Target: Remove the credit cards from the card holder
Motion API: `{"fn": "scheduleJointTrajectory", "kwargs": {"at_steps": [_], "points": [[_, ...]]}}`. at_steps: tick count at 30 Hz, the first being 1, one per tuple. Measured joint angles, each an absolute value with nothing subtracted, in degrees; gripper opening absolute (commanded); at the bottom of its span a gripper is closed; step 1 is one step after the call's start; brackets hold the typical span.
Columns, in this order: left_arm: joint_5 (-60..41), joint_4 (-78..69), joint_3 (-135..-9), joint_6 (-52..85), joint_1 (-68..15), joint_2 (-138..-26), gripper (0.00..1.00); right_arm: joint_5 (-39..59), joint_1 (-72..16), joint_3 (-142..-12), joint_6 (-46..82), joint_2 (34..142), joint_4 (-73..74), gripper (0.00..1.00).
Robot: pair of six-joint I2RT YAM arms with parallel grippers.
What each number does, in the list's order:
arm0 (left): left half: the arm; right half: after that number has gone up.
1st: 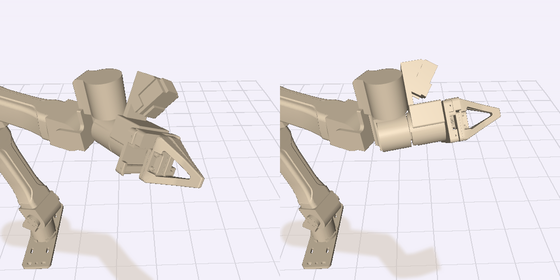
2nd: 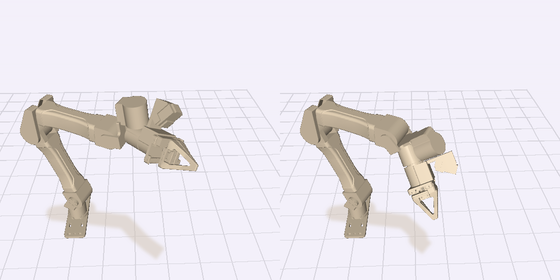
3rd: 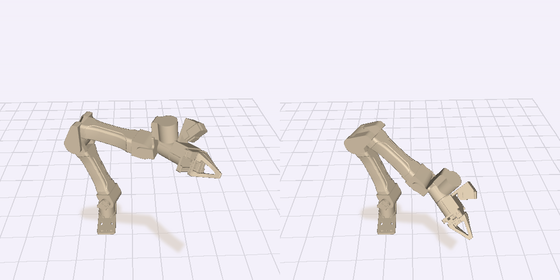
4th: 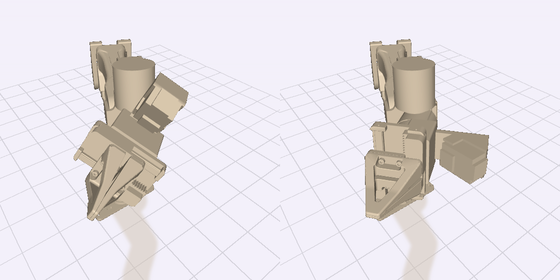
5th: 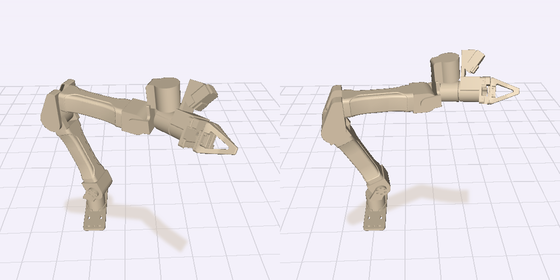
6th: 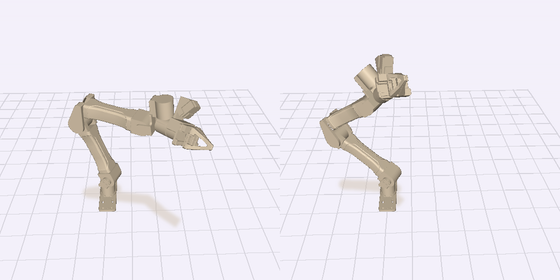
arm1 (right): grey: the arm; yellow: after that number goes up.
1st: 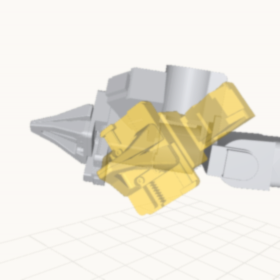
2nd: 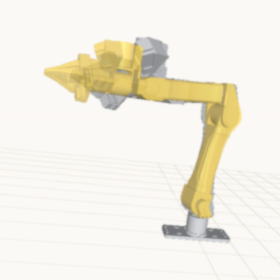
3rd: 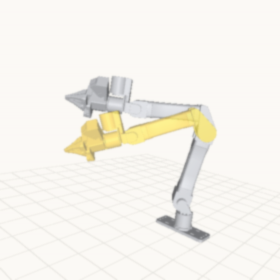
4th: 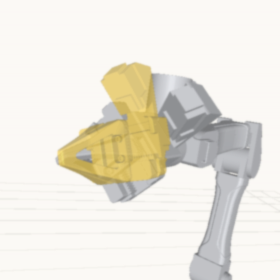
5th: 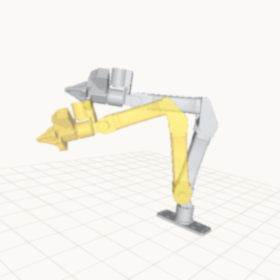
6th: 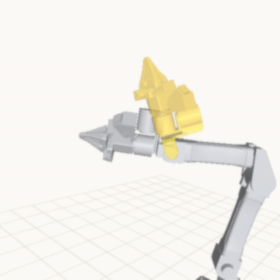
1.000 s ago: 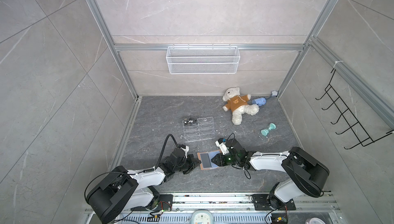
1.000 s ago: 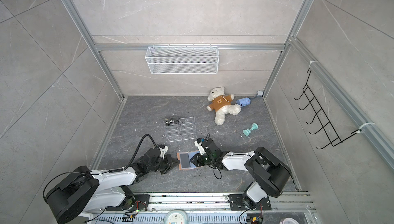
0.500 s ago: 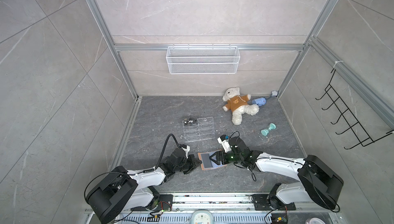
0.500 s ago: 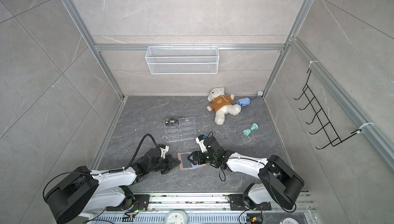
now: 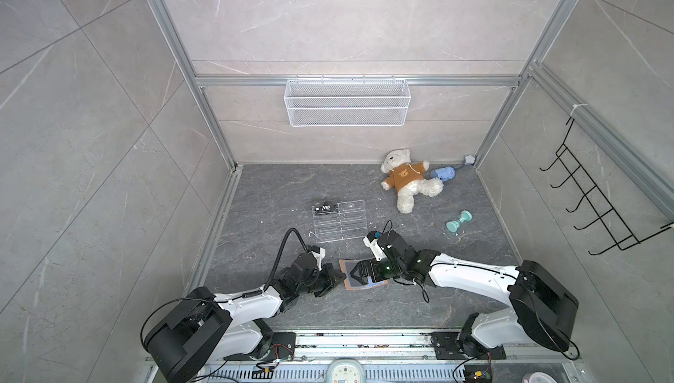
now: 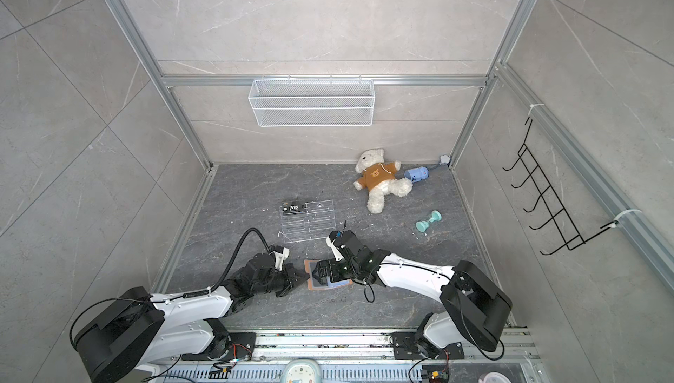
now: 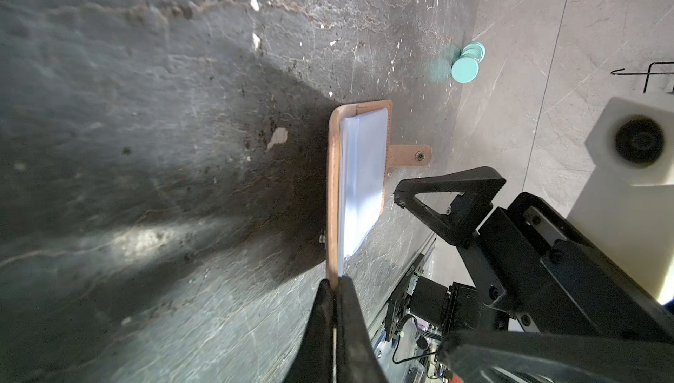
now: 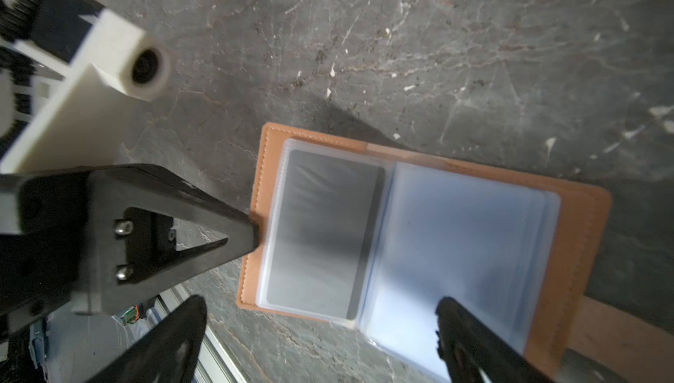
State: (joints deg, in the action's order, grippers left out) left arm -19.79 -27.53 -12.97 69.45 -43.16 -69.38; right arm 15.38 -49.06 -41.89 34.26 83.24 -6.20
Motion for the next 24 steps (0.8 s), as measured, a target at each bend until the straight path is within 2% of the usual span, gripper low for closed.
{"fn": "scheduleJointTrajectory", "kwargs": {"at_steps": [24], "points": [[-19.6, -27.5, -13.1, 68.9, -43.8, -69.3, 0.0, 11.3, -53.3, -47.9, 33.5, 90.8, -13.5, 0.98]]}}
